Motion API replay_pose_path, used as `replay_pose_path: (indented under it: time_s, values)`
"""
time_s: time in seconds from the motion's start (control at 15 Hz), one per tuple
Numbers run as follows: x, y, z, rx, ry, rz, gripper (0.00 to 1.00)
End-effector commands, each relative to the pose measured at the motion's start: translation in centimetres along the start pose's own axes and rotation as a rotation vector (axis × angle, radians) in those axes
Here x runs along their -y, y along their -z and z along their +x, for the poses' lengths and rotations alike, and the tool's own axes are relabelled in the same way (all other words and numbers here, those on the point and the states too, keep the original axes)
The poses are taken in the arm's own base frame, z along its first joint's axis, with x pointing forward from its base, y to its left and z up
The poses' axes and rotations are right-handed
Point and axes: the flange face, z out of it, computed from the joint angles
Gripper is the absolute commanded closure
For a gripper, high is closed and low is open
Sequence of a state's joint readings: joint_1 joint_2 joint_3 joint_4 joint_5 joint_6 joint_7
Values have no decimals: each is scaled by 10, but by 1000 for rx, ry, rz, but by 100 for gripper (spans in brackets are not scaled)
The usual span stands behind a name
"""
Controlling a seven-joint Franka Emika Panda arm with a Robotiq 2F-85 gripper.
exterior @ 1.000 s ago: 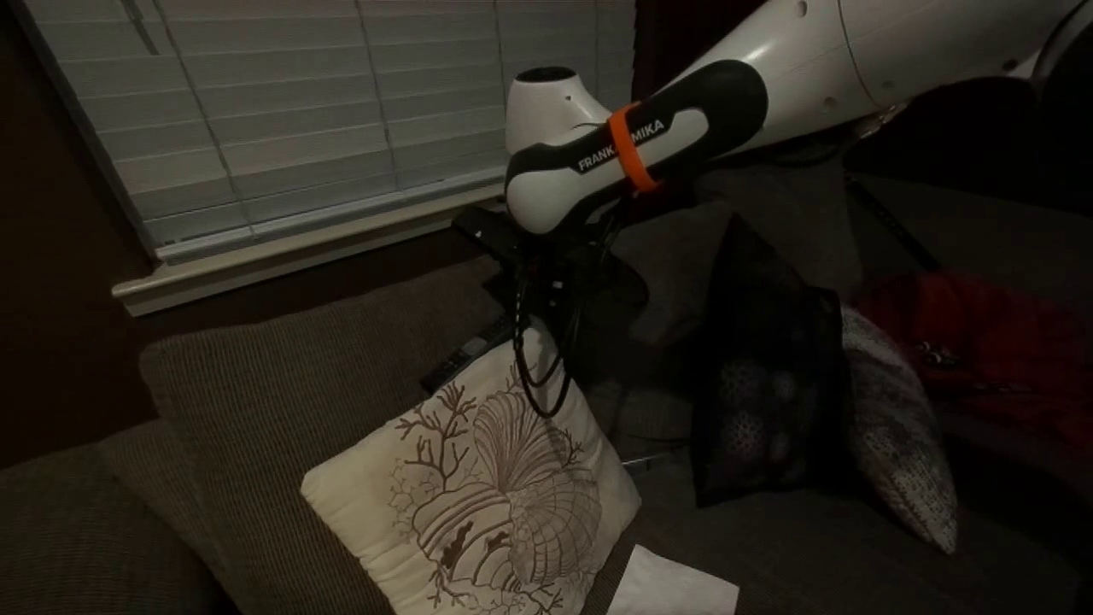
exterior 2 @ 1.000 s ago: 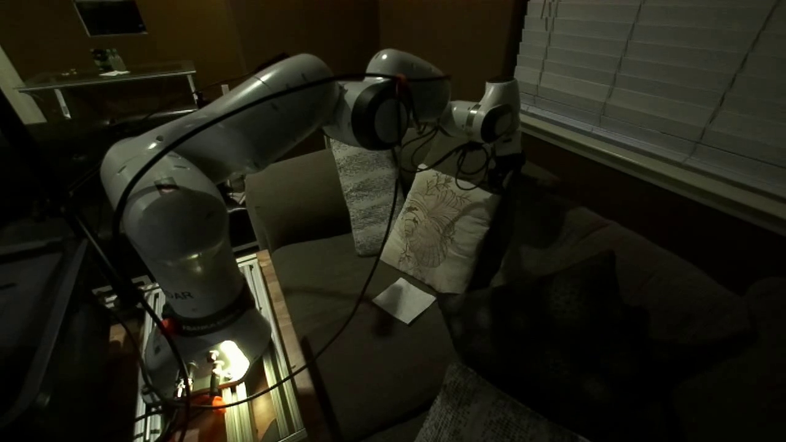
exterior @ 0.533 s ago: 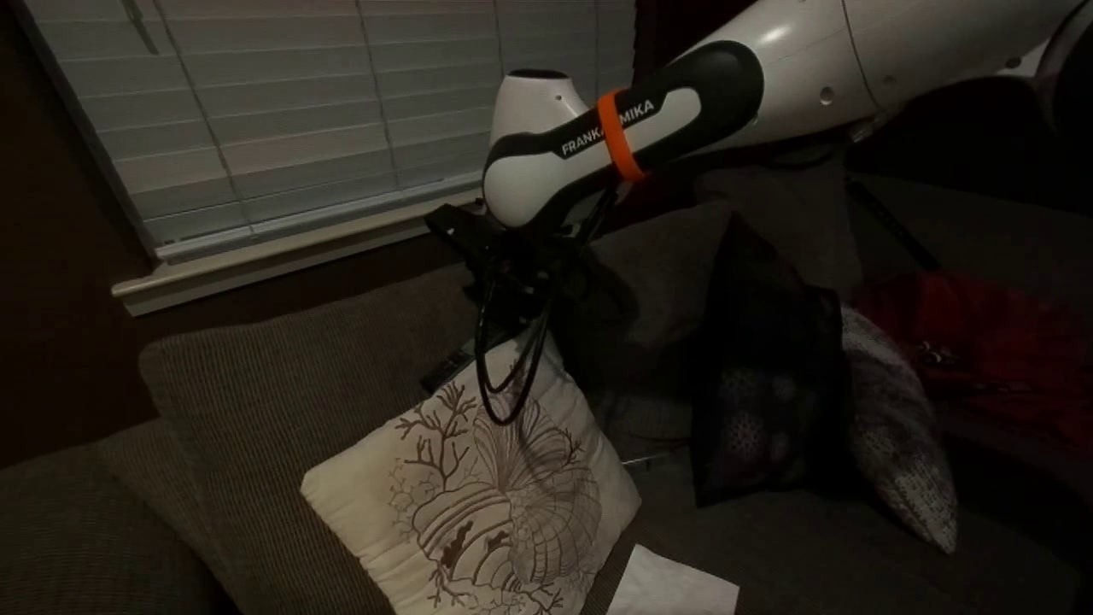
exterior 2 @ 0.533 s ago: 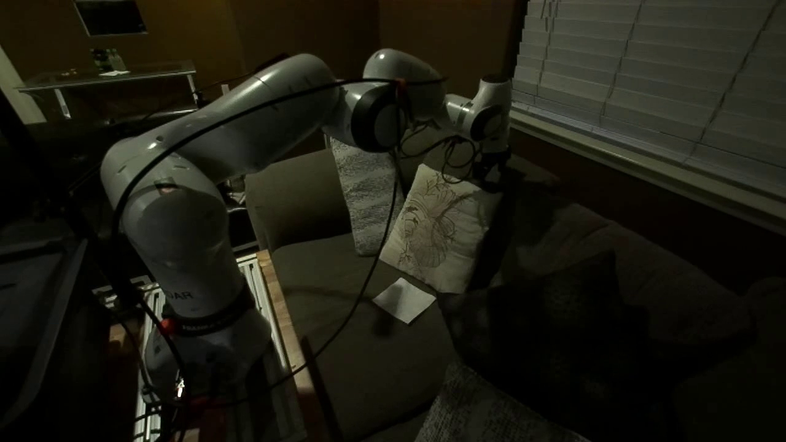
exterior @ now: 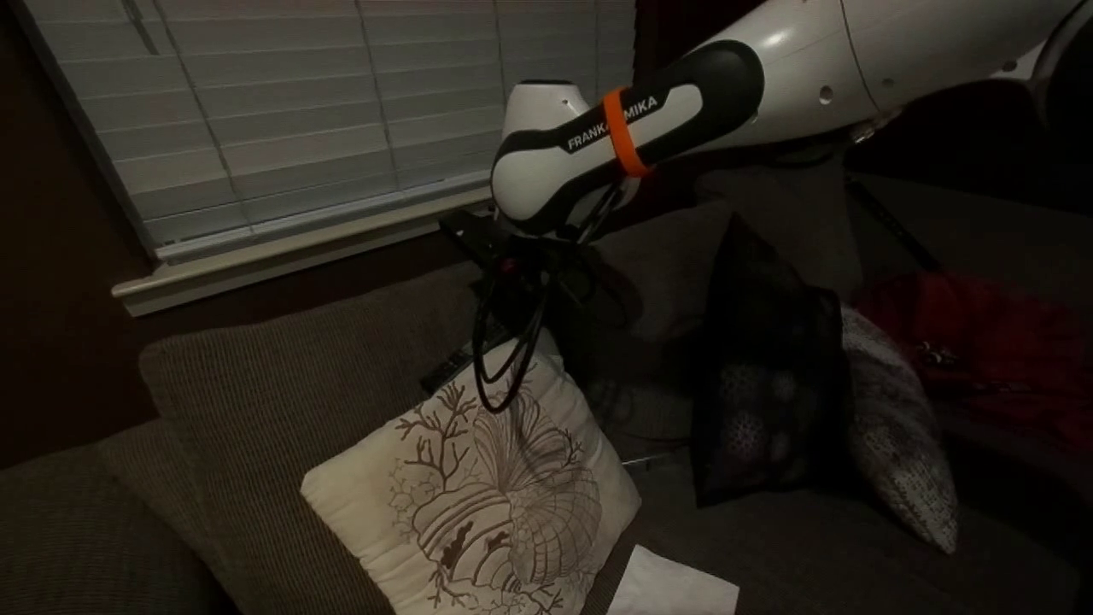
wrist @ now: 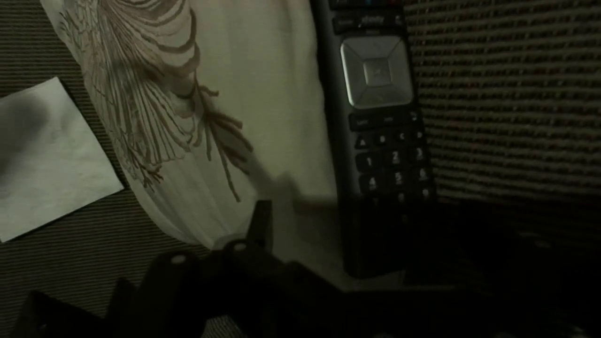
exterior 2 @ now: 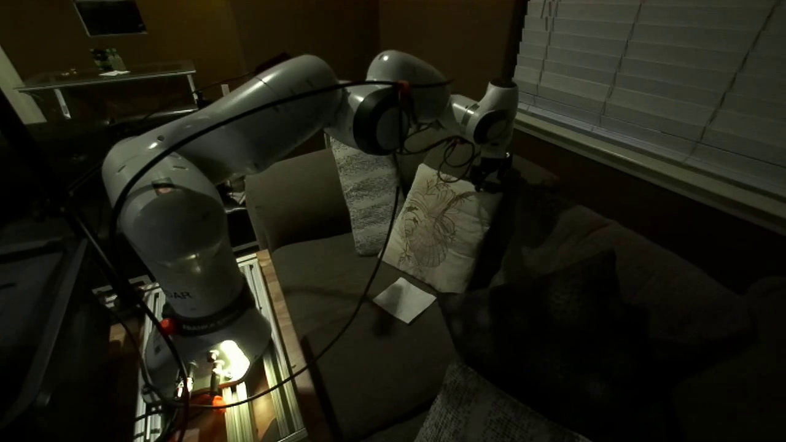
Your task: Move the pillow to the right
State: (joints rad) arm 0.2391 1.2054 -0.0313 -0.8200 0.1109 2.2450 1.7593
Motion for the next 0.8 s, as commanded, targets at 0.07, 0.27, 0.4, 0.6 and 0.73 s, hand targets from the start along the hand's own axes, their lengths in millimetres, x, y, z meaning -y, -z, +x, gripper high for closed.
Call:
replay_pose_path:
  time_s: [0.07,0.27,0.4,0.6,0.73]
  values:
    - [1,-21,18,-1,-18,9,0]
    - [1,-31,24,-23,22,30,0]
    - [2,-34,24,-31,54,42,0]
    - [8,-25,23,-34,81,82,0]
    - [12,-17,21,-32,98,107,0]
